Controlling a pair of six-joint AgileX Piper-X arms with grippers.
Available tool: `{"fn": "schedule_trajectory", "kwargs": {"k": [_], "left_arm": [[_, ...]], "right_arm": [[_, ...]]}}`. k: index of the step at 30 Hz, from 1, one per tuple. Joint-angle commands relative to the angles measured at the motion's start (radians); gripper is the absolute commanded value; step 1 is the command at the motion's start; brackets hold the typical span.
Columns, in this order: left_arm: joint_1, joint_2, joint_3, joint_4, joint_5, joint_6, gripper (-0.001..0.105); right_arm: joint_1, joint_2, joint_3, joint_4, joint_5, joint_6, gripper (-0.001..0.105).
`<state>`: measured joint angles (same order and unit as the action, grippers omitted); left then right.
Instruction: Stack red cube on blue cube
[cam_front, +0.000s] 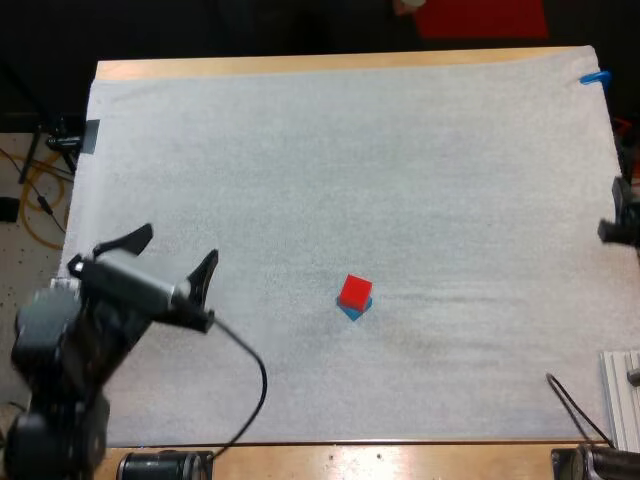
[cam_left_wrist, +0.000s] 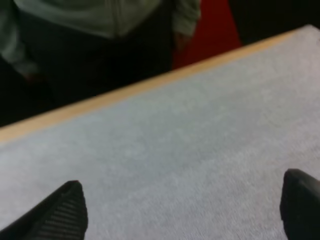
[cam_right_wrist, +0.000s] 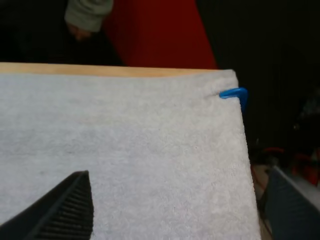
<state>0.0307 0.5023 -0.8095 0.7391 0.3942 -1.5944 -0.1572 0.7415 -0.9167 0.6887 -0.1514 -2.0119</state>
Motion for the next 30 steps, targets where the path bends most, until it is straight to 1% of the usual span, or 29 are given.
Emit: {"fn": "schedule_trajectory", "kwargs": {"k": [1,2,7,8,12,16,20,22,24,27,28,30], "left_arm": [[-0.001,-0.064,0.021,0.004,-0.016,-0.002,0.076],[-0.001,-0.088,0.029,0.004,-0.016,-0.002,0.076],[-0.001,-0.310,0.096,0.030,-0.016,-0.002,0.076],[-0.001,-0.334,0.101,0.045,-0.016,-0.002,0.076],[-0.001,-0.470,0.119,0.138,-0.016,-0.002,0.076],[-0.001,-0.573,0.120,0.222,-0.016,-0.002,0.076],[-0.001,-0.642,0.123,0.296,-0.016,-0.005,0.076],[-0.001,-0.658,0.120,0.370,-0.013,-0.028,0.076],[-0.001,-0.655,0.123,0.409,-0.013,-0.047,0.076],[-0.001,-0.655,0.133,0.400,-0.018,-0.047,0.076],[-0.001,-0.655,0.141,0.391,-0.027,-0.047,0.076],[-0.001,-0.655,0.165,0.372,-0.041,-0.047,0.076]], "right_arm": [[0.001,-0.059,0.034,0.005,-0.010,-0.011,0.070],[0.001,-0.083,0.047,0.005,-0.012,-0.011,0.070],[0.001,-0.281,0.172,0.016,-0.073,-0.005,0.070],[0.001,-0.296,0.185,0.021,-0.073,-0.005,0.070],[0.001,-0.452,0.253,0.072,-0.077,-0.005,0.070],[0.001,-0.596,0.310,0.104,-0.133,-0.005,0.070],[0.001,-0.696,0.333,0.121,-0.169,-0.005,0.070],[0.001,-0.753,0.338,0.132,-0.169,-0.005,0.070],[0.001,-0.794,0.337,0.141,-0.169,-0.005,0.070],[0.006,-0.793,0.330,0.175,-0.181,-0.005,0.070],[0.011,-0.793,0.335,0.177,-0.210,-0.005,0.070],[0.012,-0.793,0.346,0.180,-0.234,-0.002,0.070]]}}
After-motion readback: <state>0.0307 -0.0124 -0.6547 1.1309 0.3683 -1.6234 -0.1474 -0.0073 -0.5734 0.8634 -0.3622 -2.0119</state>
